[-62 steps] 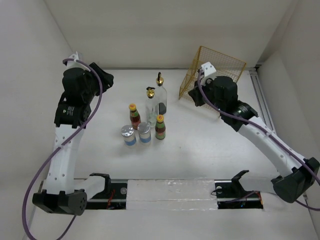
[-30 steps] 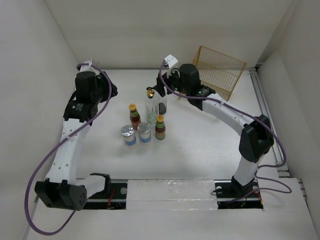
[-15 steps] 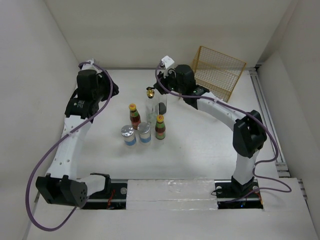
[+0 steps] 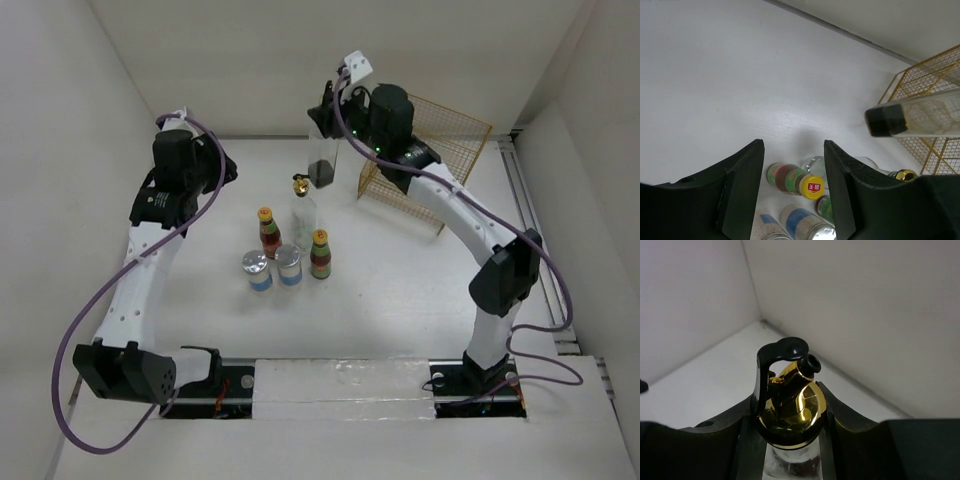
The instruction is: Organize the condiment bottles
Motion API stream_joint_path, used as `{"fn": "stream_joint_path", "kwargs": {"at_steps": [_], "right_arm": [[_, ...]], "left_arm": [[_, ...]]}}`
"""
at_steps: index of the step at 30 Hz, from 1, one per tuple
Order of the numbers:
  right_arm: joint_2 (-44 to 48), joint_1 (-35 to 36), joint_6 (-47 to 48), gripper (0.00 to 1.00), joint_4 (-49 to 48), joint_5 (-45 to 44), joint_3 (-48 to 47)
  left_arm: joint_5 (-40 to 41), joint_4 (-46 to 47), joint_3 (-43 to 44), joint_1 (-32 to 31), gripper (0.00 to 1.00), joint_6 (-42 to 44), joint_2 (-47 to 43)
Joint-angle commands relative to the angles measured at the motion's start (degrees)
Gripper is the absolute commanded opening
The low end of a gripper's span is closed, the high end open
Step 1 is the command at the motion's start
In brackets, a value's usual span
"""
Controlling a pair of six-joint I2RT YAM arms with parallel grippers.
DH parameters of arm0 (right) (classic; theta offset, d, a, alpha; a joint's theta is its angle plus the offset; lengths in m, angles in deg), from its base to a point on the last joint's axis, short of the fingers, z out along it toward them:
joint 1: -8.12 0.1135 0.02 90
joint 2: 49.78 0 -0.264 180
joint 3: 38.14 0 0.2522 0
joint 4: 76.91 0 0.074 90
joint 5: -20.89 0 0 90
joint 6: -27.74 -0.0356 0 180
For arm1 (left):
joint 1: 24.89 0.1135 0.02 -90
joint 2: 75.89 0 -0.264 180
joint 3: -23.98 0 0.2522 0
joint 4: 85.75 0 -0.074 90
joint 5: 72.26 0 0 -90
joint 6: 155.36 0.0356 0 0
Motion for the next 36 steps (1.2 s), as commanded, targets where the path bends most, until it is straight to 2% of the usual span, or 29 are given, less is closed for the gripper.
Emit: {"fn": "stream_joint_path", "kwargs": {"at_steps": [1,14,23,31,36], "right_arm": [[5.64,-1.45,-1.87,0.07,-8.65,-2.53,-8.89],[-3.4,-13.22,-1.87,0.03,-0.57,-6.49,-32.96],[-5.43,-21.14,-1.35,0.02,-0.04,-7.02,-33.6],[-9.9,-24.31,-1.35,0.02,-0.04,-7.55,-37.89],[-11.67,-24.83,-1.35,0.0,-0.82,-12.19,-39.75]], "left_arm": [[0.45,1.63,3.32,-0.16,0.47,0.61,-0.16],[-0.61,1.63,3.32,-0.16,0.47,1.14,0.98],[-0.61,1.63,3.32,-0.16,0.47,1.14,1.51],[-1.13,2.16,3.32,-0.16,0.47,0.61,2.03],[-1.66,2.16,3.32,-0.16,0.47,0.61,2.56]]}}
